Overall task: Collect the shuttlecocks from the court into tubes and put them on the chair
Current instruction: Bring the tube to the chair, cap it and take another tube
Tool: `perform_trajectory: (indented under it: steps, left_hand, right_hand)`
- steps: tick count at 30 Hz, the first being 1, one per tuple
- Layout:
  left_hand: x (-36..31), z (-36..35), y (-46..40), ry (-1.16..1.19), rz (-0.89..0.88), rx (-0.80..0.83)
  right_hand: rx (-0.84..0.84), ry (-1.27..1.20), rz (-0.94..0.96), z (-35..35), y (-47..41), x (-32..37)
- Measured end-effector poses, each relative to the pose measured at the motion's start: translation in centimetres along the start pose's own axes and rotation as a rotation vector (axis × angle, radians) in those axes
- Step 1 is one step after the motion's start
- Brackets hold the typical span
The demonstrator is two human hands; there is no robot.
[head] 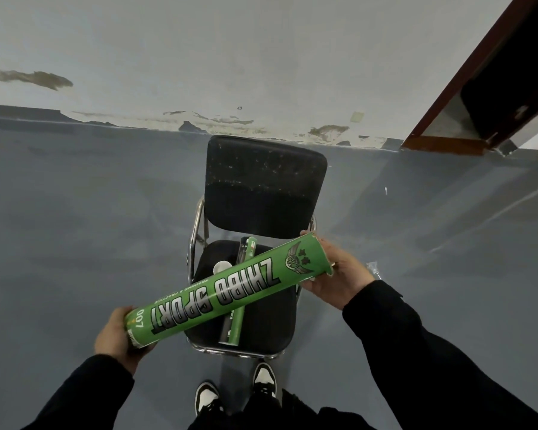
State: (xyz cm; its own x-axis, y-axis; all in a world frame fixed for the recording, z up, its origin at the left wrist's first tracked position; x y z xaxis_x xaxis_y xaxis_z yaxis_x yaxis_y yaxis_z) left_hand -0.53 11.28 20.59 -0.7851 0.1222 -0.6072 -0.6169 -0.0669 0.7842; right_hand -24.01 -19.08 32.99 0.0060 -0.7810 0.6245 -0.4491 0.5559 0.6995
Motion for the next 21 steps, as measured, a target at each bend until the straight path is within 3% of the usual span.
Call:
perform_trajectory:
  steps: [5, 8, 14, 19, 21]
  left_hand:
    - [-0.2, 0.8, -1.5, -0.001, 0.011, 0.007]
    - [-0.6, 1.4, -2.1, -0.004, 0.014, 0.003]
    - [-1.1, 2.0, -3.0, -0.089, 0.038, -0.010]
    - [0.7, 0.8, -2.0, -0.096, 0.089, 0.041]
    - [1.2, 0.5, -1.7, -0.073, 0.095, 0.052]
  right_hand:
    - [0.044, 0.187, -0.270, -0.5, 1.3, -3.2]
    - [-0.012, 0.260, -0.330, 0.2, 2.0, -4.1]
    - [0.074, 0.011, -0.165, -2.4, 2.5, -3.6]
    - [0.053, -0.025, 0.028, -5.0, 3.9, -0.4]
    - [0.117, -0.042, 0.050, -5.9, 4.9, 0.8]
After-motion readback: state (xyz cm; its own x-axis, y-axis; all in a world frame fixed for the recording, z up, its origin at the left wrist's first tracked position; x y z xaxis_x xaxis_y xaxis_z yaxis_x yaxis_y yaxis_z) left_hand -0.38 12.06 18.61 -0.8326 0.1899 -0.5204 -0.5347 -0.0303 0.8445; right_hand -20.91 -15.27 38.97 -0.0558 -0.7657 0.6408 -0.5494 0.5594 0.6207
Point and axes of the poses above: each hand's wrist, its own y-axis away from the middle knuckle, its own z-axis out of the back of the hand, x = y × z, the point moved 10 cm from there along -y, towards the middle knuckle, and after that the axes turned 13 degrees about -x, right-handed, at the moved point
